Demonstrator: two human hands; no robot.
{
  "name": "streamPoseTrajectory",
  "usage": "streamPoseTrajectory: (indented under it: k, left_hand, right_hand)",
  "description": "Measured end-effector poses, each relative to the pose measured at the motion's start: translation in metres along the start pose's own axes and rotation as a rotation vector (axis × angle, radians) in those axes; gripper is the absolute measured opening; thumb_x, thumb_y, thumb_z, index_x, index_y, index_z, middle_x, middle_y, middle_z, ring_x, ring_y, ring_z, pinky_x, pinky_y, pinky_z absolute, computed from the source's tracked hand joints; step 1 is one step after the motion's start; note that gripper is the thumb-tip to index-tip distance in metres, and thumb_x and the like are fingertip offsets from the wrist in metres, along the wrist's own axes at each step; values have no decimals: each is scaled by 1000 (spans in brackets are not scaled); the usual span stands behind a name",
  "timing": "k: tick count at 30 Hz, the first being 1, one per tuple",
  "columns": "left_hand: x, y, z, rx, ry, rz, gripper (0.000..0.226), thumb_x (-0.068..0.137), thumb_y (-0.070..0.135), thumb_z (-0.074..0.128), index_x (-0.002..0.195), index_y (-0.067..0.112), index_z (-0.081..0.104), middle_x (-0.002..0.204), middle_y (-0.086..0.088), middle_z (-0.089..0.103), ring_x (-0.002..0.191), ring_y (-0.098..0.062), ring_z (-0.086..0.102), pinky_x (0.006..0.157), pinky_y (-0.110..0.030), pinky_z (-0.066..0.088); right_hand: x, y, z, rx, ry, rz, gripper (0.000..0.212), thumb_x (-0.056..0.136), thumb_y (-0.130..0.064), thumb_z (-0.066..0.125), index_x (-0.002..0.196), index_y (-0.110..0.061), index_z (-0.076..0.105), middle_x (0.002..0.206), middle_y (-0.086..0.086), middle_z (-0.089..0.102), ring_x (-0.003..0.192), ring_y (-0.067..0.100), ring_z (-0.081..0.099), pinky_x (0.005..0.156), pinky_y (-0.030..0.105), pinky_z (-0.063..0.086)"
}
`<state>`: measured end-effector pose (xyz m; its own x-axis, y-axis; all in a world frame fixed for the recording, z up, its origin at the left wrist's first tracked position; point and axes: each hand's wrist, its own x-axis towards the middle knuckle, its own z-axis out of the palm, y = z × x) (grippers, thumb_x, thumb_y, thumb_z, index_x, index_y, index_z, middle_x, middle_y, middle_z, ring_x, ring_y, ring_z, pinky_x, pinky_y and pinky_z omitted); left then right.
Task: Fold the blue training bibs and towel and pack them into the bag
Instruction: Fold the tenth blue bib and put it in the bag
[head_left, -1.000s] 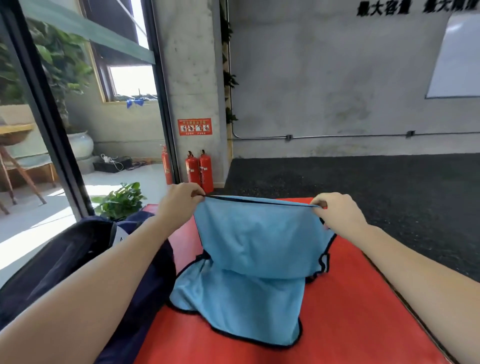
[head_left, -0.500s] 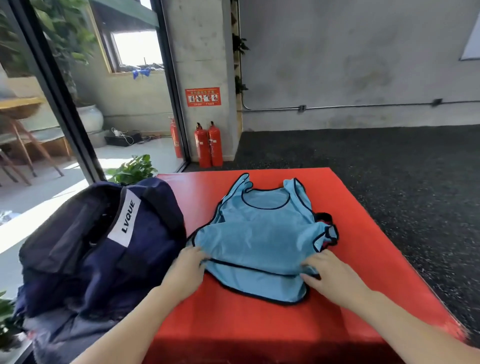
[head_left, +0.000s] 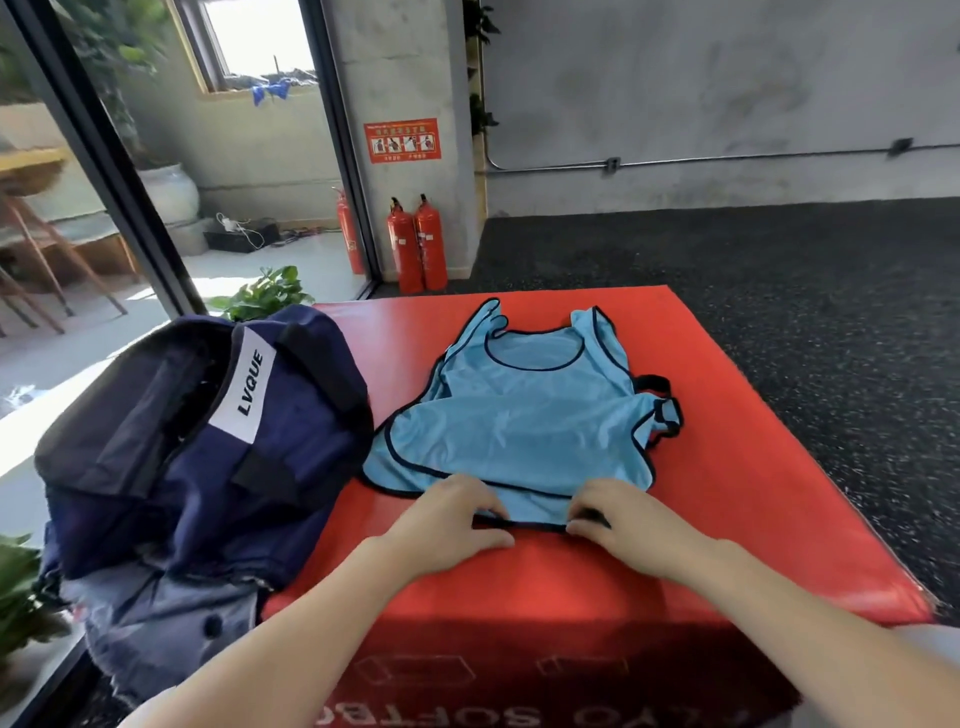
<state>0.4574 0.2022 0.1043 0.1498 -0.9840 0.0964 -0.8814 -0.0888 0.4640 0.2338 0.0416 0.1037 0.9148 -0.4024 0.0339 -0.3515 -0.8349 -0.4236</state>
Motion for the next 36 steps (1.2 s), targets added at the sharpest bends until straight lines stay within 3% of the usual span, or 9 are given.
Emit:
streamPoseTrajectory:
  k: [5,11,13,16,18,23,28,33,36]
  left_hand:
    - [17,23,11,122,81,0,22,95,36,62,110,26,72,106,9,71,103,-12,61,91,-31,49]
    - [44,58,30,-28,176,-33,20,98,37,56,107,28,71,100,11,73,95,-11,64,83,-32,50]
    - [52,67,34,-49,192,-28,22,97,43,55,101,27,71,92,10,73,89,-13,65,80,-36,51]
    - [59,76,39,-64,203,-2,21,96,43,58,94,27,71,85,8,72,82,-11,63,75,-33,48]
    - [61,79,41,-63,204,17,20,96,42,58,91,27,71,80,9,70,76,-9,60,72,-32,47]
    - [58,76,41,-73,199,8,27,93,48,52,99,30,71,92,12,73,88,-10,65,82,-38,51]
    - [44,54,25,36,189,-14,21,99,29,57,114,28,71,111,14,72,105,-9,63,91,-33,50]
    - [21,19,-4,-35,244,-195,18,92,18,66,103,29,76,97,20,71,92,-4,64,85,-29,51]
    - [6,4,-21,-69,319,-242,20,87,8,70,97,24,79,86,20,69,86,-5,66,82,-27,51]
  right_hand:
    - [-9,18,-30,139,107,196,10,97,-29,64,87,-30,65,85,-12,68,80,2,62,73,26,47]
    - [-32,47,-60,110,262,304,23,95,-25,66,76,-34,59,79,-12,68,79,7,62,71,30,43]
    - [-38,43,-58,124,271,289,9,92,-39,70,88,-36,62,92,-21,66,91,-4,59,80,25,43]
    - [-39,32,-45,79,218,270,44,82,-55,76,118,-33,63,113,-23,61,108,-3,53,95,21,41]
    - [-36,28,-38,2,227,239,49,83,-53,74,125,-32,62,120,-19,61,115,3,53,95,22,39]
    - [-29,32,-39,-50,265,236,19,92,-39,68,110,-33,71,106,-15,67,105,9,61,84,28,46]
    - [-35,60,-53,37,319,298,8,87,-34,73,94,-37,75,93,-21,70,93,5,64,84,38,53]
    - [-53,83,-67,83,422,335,13,87,-19,76,95,-29,79,94,-18,71,91,7,65,88,30,50]
    - [-62,89,-72,96,454,378,14,86,-19,76,94,-30,79,96,-15,73,92,10,66,90,34,51]
